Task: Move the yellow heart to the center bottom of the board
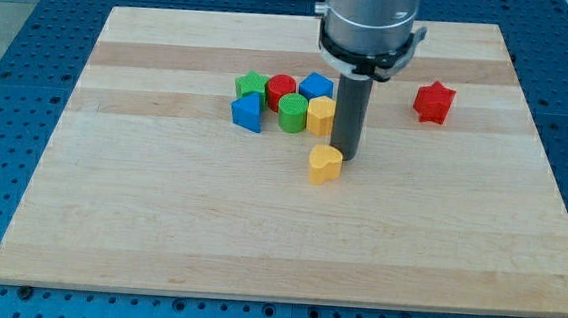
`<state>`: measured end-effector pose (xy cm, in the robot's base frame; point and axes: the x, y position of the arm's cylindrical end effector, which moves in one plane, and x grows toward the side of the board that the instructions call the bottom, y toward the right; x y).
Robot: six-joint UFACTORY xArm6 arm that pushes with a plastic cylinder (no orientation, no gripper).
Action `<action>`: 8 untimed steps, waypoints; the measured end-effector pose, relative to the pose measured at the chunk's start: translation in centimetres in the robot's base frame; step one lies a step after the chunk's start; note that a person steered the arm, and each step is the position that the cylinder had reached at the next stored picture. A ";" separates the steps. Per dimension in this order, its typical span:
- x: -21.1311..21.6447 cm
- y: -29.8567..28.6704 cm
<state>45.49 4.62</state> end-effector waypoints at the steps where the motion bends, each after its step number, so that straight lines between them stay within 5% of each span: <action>1: 0.8 -2.7; 8: 3.7 -7.2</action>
<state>49.21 -2.62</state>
